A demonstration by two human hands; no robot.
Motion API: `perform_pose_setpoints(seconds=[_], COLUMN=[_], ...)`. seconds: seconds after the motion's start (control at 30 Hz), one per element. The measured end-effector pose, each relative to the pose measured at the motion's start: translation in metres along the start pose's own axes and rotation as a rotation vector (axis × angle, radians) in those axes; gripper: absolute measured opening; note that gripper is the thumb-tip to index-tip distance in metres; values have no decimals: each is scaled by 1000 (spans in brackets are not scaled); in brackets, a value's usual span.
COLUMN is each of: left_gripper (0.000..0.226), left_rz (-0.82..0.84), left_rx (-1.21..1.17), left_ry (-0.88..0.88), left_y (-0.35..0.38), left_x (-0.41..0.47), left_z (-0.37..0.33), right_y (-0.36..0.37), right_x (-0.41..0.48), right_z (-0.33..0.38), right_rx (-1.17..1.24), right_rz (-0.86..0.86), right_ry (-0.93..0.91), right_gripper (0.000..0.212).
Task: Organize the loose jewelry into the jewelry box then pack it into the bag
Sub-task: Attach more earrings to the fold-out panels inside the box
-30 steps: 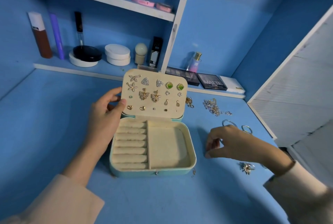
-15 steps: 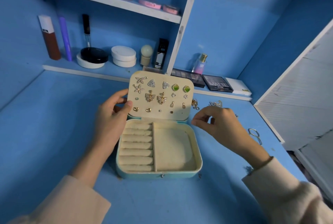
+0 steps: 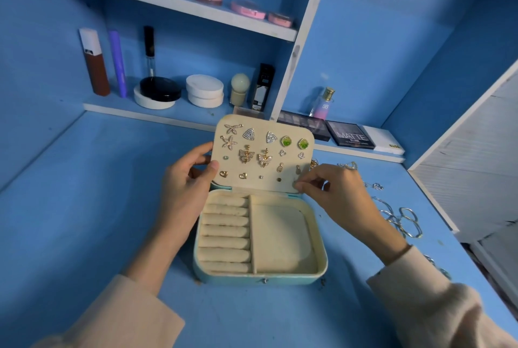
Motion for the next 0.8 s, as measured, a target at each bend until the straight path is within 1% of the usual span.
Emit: perform_pose_setpoints(seconds=[0.3,0.47,0.6,0.8], left_gripper=[43,45,43,42], left_rz=[-5,-9,0,4], left_rx=[-9,2,-2,-18], left_ry=[7,6,17,17], left_y=[0,-1,0,0], left_x=[1,1,0,0], left_z=[0,1,-2,-2], right_y=[1,0,-1,0], right_x=[1,2,4,8], right_z=[0,-1,1,5], right_rx=[-71,-61,-36,-24], right_rz=[42,82,108,80], right_ry=[29,116,183,188], right_gripper=[5,7,9,12])
Point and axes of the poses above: each hand's wrist, its own x-axis towards the middle knuckle, its own y-axis out of the palm, z = x × y, the point moved 5 cm from there along x, towards the middle knuckle, and after that the axes turned 5 degrees about y, right-handed, at the moved point
